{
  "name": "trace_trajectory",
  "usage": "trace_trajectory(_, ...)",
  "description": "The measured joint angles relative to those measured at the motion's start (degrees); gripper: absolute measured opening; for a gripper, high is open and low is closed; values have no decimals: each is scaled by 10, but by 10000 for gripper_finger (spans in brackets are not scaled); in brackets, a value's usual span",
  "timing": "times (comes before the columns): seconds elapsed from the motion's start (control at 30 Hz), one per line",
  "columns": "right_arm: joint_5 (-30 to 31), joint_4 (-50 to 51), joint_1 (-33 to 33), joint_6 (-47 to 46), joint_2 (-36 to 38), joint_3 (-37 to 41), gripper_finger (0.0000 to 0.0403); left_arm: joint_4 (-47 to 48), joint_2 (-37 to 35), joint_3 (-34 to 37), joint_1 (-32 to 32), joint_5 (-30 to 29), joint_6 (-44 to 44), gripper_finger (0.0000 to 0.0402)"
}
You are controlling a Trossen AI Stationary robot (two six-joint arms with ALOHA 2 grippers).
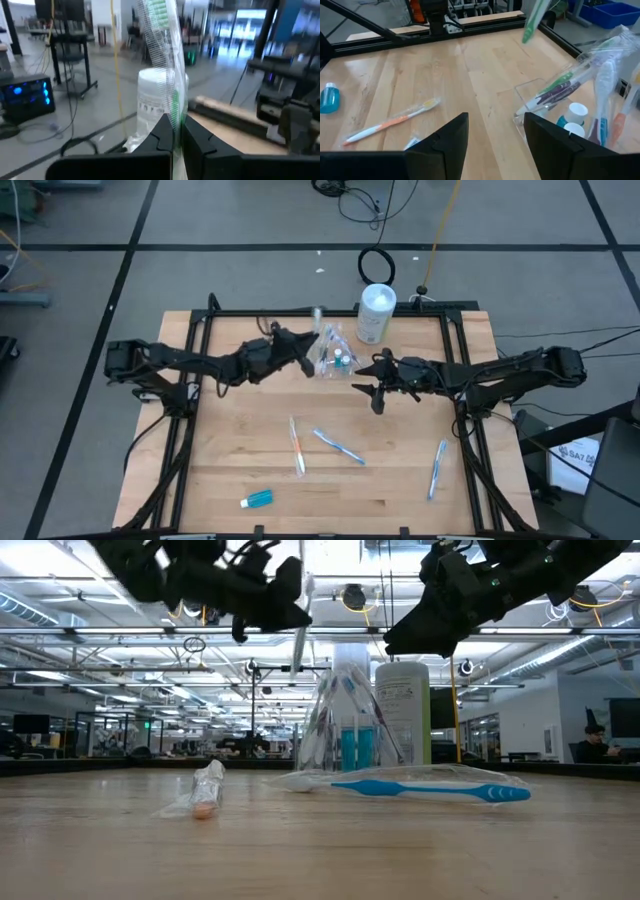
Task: Pick & Place toothbrushing station
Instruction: Put the green toothbrush into the transparent organizer
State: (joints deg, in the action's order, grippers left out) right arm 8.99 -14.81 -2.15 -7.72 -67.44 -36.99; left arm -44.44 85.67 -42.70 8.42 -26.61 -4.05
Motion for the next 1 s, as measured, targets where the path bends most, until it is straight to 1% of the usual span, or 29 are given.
trace_trajectory(0.1, 0, -4, 0, 0, 0, 0, 187, -159, 36, 47, -1, 0, 10, 6)
trace_trajectory(0.17, 0, -6, 0, 0, 0, 0, 187, -225, 69, 63, -4, -3, 8, 6)
trace_trajectory(0.27, 0, -11, 0, 0, 0, 0, 187, -288, 131, 64, -9, -5, 11, 7)
trace_trajectory(0.33, 1, -12, 0, -1, 0, 0, 187, -330, 173, 52, -12, -4, 22, 7)
trace_trajectory(0.47, 1, -12, 0, -1, 0, 0, 187, -383, 242, 32, -15, -5, 37, 6)
trace_trajectory(0.53, 0, -12, 0, -1, 0, 0, 187, -396, 262, 27, -14, -14, 36, 6)
trace_trajectory(0.63, 0, -12, 0, -1, 0, 0, 187, -397, 277, 24, -15, -49, 36, 6)
trace_trajectory(0.77, 0, -12, 0, 5, 0, 0, 187, -382, 288, 24, -14, -46, 37, 7)
trace_trajectory(0.9, 0, -12, 0, 8, 0, 0, 187, -329, 288, 24, -15, -34, 37, 7)
trace_trajectory(1.0, 0, -12, 0, 9, 0, 0, 187, -277, 288, 24, -15, -34, 19, 8)
